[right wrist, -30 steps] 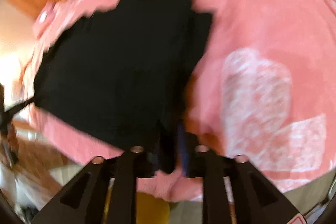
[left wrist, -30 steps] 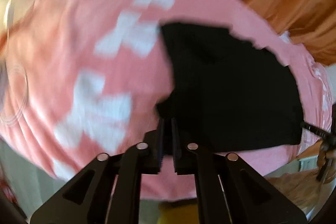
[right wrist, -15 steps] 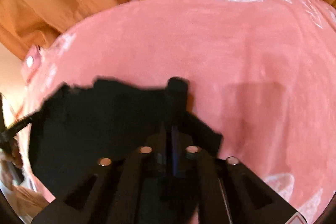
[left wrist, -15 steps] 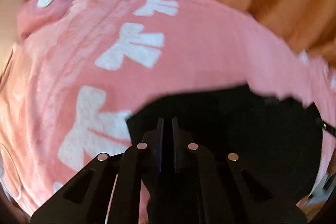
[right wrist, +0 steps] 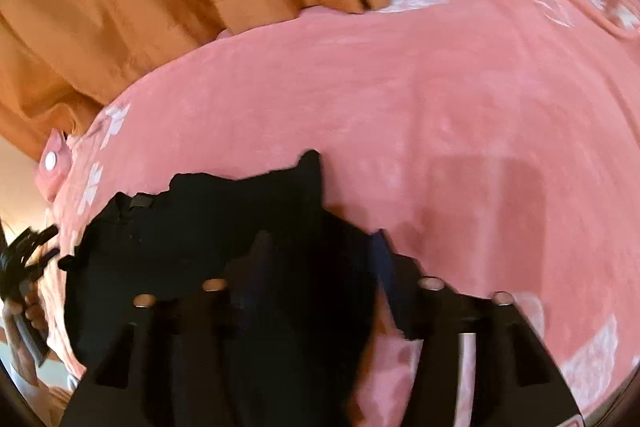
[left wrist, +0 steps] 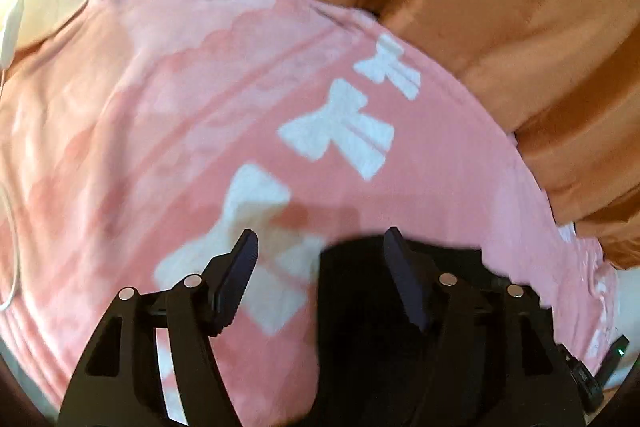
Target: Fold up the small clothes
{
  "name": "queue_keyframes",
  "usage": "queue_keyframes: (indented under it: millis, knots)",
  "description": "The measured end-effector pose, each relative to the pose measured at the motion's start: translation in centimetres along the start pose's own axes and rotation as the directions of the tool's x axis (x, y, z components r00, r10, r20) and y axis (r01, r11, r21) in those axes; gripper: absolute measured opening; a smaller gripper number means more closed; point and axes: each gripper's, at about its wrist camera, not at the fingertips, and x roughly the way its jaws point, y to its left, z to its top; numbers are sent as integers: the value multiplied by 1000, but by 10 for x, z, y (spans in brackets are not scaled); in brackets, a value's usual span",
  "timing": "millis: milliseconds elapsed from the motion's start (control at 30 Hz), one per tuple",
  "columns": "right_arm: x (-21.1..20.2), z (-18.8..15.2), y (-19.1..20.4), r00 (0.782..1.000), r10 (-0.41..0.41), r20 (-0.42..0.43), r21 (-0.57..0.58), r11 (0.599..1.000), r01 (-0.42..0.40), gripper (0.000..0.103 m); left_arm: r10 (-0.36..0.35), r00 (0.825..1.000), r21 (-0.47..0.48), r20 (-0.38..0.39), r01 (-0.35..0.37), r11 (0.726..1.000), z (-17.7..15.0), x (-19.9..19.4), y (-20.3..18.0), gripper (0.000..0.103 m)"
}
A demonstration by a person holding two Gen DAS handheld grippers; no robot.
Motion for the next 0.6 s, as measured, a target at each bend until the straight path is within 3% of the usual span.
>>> queue_keyframes:
  millis: [67,133,167,233,267,300,333,400,467,533,567,600]
  knots:
    - [0,-3,-2,1000,12,-7,13,1000,-12,54,-9,1000,48,-26,11,999,-14,-10,-5,63]
    - [-6,-8,5,1000,20,-6,-8,1000,-20,52,-56,995,202,-81,71,977,-34,-16,-30,63]
    - [-10,-10,12,1000,29,0,-35,999,-29,50,-69,991,275,-110,97,957,-45,-17,-45,63]
    - [-16,-13,25,998,59,8,-77,995,-58,50,-55,988,459,-143,115,881,-69,-17,-76,63]
    - [-17,-13,35,997,77,5,-95,993,-76,50,-34,993,505,-115,88,859,-75,-15,-84,63]
    - [-17,-14,41,996,88,4,-106,991,-87,50,23,999,545,-46,6,838,-78,-7,-94,63]
    - [-15,-13,49,995,96,2,-120,988,-95,50,70,998,544,-8,-54,838,-74,4,-98,63]
    - [-7,-10,63,996,94,-8,-147,985,-94,50,179,983,457,43,-179,872,-45,34,-90,65]
    - [-1,-7,67,997,73,-4,-149,986,-73,50,270,960,276,72,-280,920,-13,44,-60,63]
    - [0,-4,59,999,44,9,-118,992,-42,50,249,968,110,39,-252,961,2,36,-33,63]
    - [0,-4,51,1000,27,12,-99,995,-26,52,158,987,21,0,-158,987,5,28,-19,66]
    - [1,-4,45,1000,10,11,-84,996,-9,53,100,994,-5,-33,-100,995,4,22,-13,70]
